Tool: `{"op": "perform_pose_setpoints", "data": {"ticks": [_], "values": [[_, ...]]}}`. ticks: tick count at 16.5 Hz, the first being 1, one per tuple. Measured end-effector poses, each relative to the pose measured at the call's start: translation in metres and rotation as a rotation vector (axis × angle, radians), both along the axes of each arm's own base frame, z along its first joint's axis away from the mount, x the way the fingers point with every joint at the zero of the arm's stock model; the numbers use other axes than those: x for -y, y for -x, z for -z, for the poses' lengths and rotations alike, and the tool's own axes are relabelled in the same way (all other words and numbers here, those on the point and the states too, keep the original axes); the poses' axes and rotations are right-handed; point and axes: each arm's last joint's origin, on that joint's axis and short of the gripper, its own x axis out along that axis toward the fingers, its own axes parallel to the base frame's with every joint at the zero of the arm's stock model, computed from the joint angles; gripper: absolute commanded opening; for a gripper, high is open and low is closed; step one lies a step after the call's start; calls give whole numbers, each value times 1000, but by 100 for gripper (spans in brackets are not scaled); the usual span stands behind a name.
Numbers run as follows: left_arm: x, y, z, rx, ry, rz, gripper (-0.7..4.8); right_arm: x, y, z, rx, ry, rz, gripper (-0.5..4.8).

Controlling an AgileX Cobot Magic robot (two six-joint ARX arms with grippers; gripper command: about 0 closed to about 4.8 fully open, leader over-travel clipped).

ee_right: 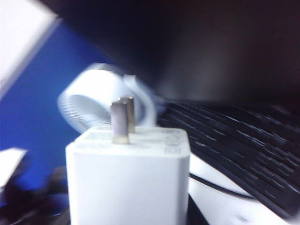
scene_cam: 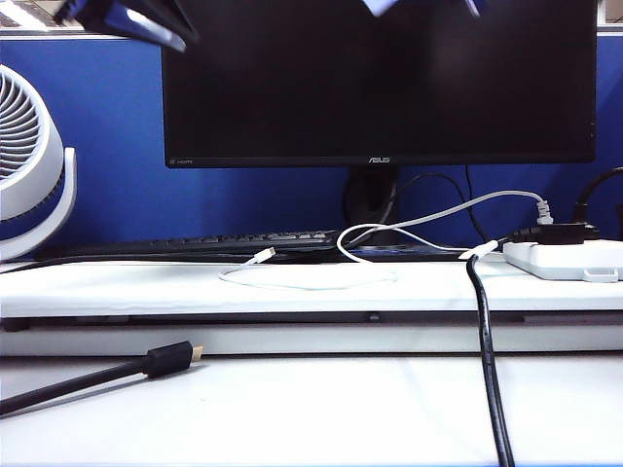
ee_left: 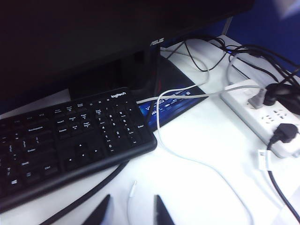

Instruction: Pick up the Type-C charging cable and the charging base, insert one end of the Type-C charger into the corresponding slot on the base, and finally place the plugged-in charger back on the table.

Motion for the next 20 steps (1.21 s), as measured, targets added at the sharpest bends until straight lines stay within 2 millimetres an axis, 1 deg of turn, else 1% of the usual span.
{"op": "perform_pose_setpoints", "data": {"ticks": [1,2,3,5,6,8,9,10,12,13,14,15,16,17,19,20], "values": [[1,-4,4,-22,10,-6,121,-1,1,-3,34,-19,-64,156],[2,-6,3,-39,57,-4,121,-3,2,-4,60,-28,-148,156],[3,-6,0,-33,106,16,121,-3,4,-5,70,-31,-204,156],[6,-8,-16,24,267,75,121,-5,7,-4,81,-41,-330,156],[7,-9,-23,51,323,93,121,-6,8,-4,84,-44,-356,156],[8,-10,-29,79,372,104,121,-6,9,-3,91,-38,-366,156],[8,-13,-28,79,375,103,121,-6,9,-3,93,-36,-367,156],[10,-18,-22,60,371,99,122,-6,9,-3,97,-33,-368,156],[17,-36,7,-43,308,92,122,-6,9,-3,109,-27,-370,156],[21,-42,22,-94,267,94,122,-6,9,-3,109,-27,-370,156],[25,-49,40,-135,200,97,130,-6,9,-2,108,-26,-369,156],[27,-54,52,-150,153,101,195,-6,9,-2,107,-26,-368,156],[31,-60,67,-165,93,105,230,-5,9,-2,108,-25,-365,156],[33,-66,86,-193,22,99,230,-6,9,-2,108,-25,-364,156],[42,-71,102,-180,-80,85,230,-6,9,-2,109,-25,-362,156],[51,-71,111,-143,-171,96,230,-5,8,-2,109,-20,-345,156]]}}
